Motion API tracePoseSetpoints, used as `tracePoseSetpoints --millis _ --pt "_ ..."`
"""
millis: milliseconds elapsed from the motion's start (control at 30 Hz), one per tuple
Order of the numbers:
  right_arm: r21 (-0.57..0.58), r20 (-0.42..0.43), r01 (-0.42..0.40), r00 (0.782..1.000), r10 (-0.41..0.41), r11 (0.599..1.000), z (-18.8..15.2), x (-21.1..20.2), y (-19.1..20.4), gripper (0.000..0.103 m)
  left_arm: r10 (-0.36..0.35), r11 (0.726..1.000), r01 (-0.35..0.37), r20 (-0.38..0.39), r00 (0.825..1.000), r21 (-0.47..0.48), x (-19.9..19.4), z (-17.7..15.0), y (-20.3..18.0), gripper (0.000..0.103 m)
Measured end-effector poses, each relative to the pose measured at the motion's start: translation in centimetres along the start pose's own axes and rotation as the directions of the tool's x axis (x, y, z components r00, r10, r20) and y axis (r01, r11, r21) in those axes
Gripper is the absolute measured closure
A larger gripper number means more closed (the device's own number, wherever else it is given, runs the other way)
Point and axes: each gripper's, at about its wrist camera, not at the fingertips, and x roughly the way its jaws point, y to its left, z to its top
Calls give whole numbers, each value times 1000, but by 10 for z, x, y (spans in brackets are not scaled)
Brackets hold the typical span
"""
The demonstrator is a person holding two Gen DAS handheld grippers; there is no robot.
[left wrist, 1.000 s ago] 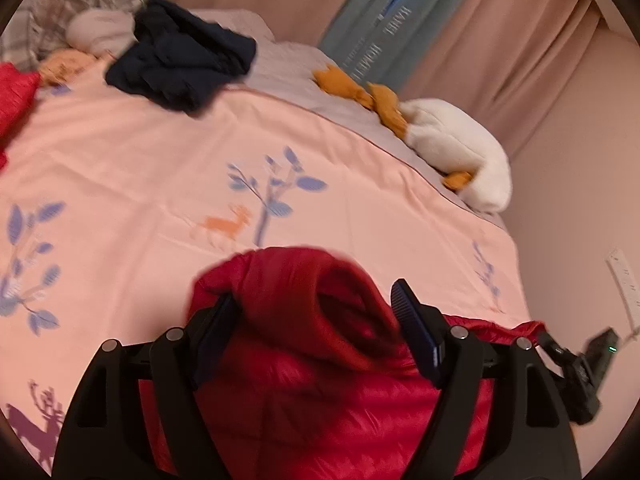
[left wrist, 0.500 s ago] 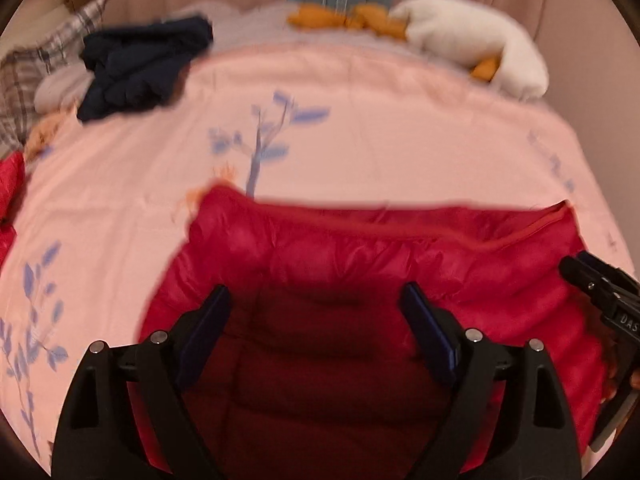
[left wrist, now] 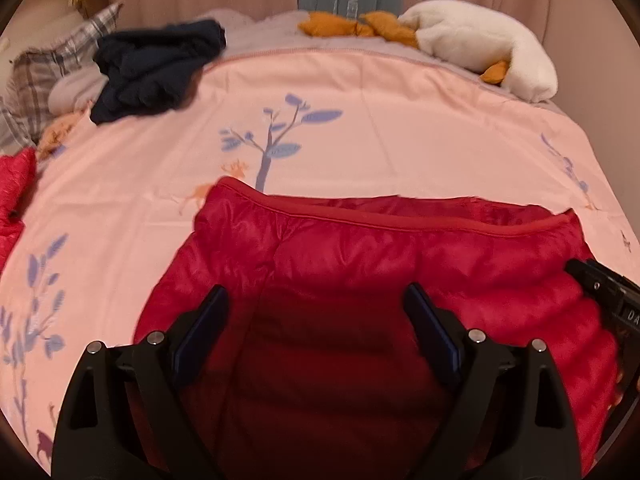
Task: Fold large clothes
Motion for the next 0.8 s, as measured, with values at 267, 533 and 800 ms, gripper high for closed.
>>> tracePoseSetpoints --millis 267,533,800 --pt "-96 67 -50 996 56 994 -37 -71 37 16 -64 995 56 113 991 77 -76 -36 -18 13" --pt "-180 17 17 1000 -14 984 -77 -57 53 15 -39 993 28 94 995 114 -73 -81 -27 13" --pt "-185 -16 28 999 -32 982 -78 -49 50 15 -31 994 23 67 997 111 -65 -84 -26 13"
